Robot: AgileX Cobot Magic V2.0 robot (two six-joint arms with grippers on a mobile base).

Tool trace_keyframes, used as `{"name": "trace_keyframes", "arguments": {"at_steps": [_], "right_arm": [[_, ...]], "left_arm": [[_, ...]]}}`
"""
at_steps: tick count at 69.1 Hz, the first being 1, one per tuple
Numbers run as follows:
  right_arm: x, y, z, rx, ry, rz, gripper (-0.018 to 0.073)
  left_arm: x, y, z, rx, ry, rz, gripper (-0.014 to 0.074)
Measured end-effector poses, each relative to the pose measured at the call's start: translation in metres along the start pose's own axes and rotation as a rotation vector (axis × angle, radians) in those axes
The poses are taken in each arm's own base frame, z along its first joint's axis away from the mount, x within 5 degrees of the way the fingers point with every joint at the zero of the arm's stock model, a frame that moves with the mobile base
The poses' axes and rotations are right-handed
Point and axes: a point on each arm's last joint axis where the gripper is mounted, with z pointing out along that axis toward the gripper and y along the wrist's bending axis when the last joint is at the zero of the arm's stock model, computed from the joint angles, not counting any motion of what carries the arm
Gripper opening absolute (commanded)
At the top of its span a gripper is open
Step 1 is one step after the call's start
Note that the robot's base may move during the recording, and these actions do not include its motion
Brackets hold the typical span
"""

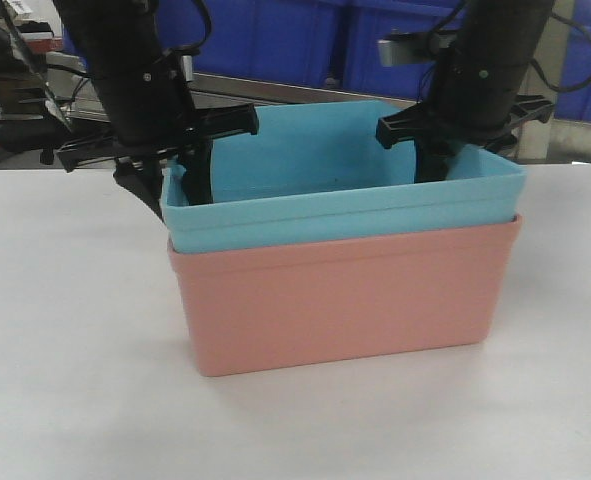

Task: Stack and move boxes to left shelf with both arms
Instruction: 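Grasp the rims of the stacked bins with both grippers on opposite ends, then lift the stacked bins off the table with both grippers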

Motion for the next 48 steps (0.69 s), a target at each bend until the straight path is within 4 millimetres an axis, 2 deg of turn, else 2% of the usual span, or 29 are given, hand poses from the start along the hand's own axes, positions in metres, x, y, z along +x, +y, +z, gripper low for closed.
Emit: {"name": "trace_keyframes", "arguments": {"at_steps": [12, 26, 48], "right_arm": [[0.000, 0.001, -0.002, -0.011, 0.006, 0.011, 0.0036], [-0.002, 0.006, -0.023, -0.035, -0.012, 0.040, 0.0036], [-0.001, 0.010, -0.069, -0.061, -0.083, 0.071, 0.0036]], "left_arm": [[-0.001, 0.001, 0.000, -0.015, -0.006, 0.009, -0.0002], [0.000, 0.003, -0.007, -0.048, -0.011, 0.037, -0.0002], [0.009, -0.013, -0.072, -0.076, -0.125, 0.063, -0.0002]]}}
